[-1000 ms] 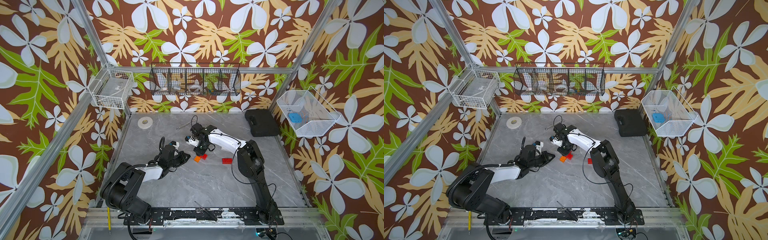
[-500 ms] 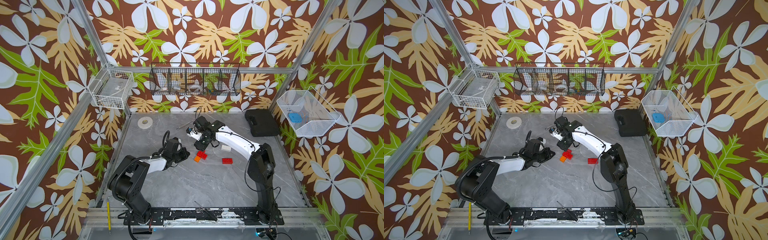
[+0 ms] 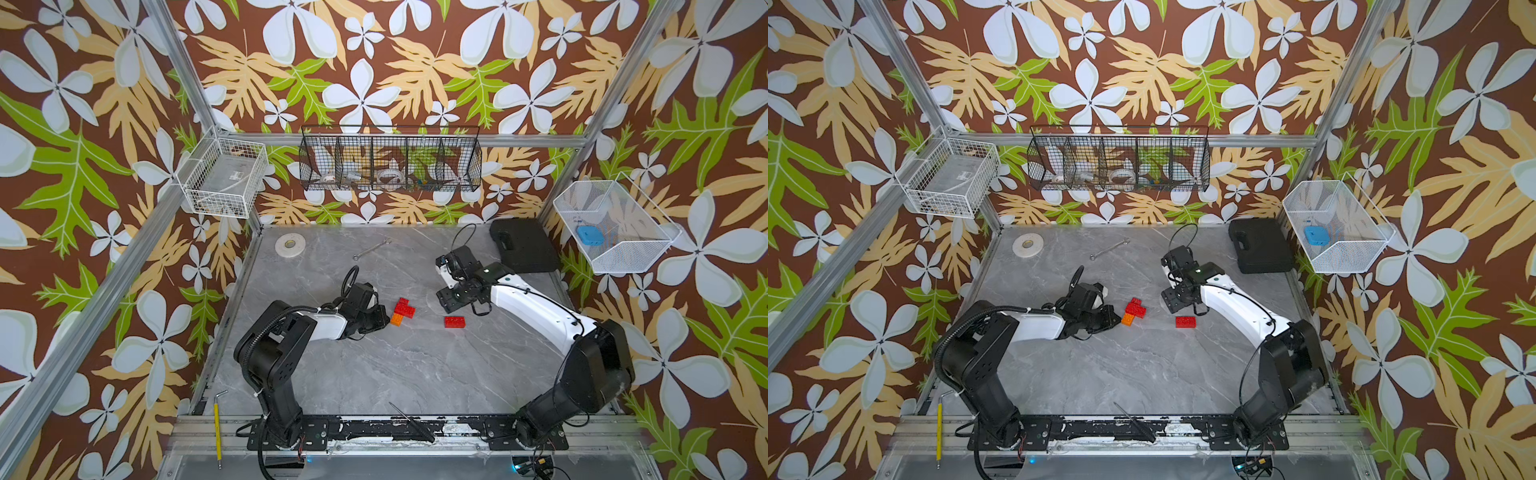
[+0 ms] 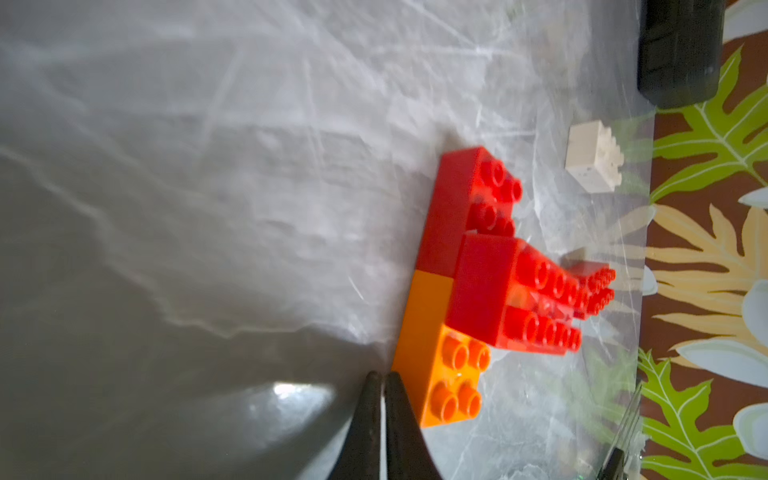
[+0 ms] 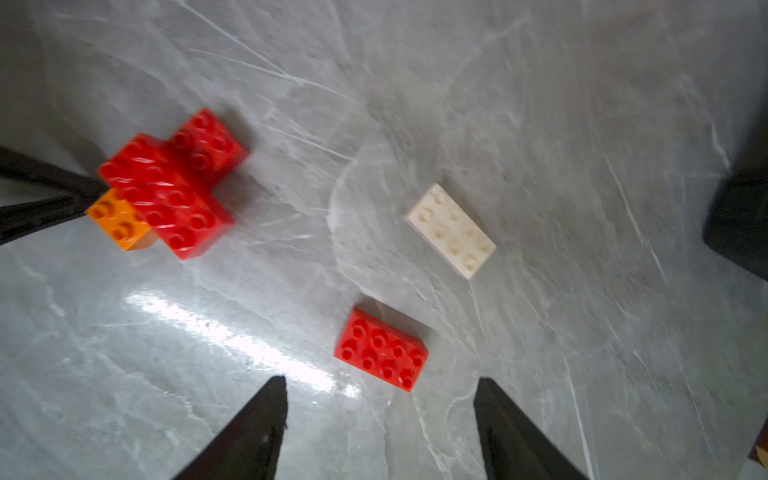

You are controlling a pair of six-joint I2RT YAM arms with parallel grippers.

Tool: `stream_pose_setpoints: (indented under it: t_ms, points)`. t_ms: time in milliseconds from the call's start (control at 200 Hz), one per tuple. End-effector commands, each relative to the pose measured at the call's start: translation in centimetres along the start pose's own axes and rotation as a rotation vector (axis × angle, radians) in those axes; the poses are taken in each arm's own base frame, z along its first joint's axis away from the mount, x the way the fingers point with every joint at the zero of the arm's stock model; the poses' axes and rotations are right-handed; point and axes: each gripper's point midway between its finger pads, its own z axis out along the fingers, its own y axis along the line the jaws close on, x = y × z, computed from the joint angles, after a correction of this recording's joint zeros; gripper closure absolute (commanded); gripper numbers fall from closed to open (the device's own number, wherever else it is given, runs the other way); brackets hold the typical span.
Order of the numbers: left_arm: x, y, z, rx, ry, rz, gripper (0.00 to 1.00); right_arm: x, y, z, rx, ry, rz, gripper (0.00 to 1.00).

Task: Assemble a rectangle with lego
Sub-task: Adjust the lego brick at the center of the board.

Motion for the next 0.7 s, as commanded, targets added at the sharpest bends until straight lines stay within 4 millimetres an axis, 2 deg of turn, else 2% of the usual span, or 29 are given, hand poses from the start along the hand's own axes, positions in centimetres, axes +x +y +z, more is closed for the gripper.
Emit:
stream_pose_setpoints:
  t_ms: [0, 145, 385, 696]
  points:
    - [0.4, -0.7, 0.3, 0.014, -0.004, -0.01, 0.91, -0.4, -1.1, 0.0, 0.015, -0.061, 0.072, 0.26]
    - [1.3, -2.0, 0.9, 0.026, 0.009, 0.008, 0.91, 1.0, -1.4, 1.0, -0.013, -0.043, 0.098, 0.24]
    - [2.1, -3.9, 1.7, 0.051, 0.024, 0.009, 0.91, 1.8, -0.8, 2.5, -0.043, -0.041, 0.167, 0.22]
    - [2.0, -3.3, -1.1, 0.025, -0.023, 0.014, 0.91, 4.5, -0.1, 4.6, -0.028, 0.015, 0.236, 0.18]
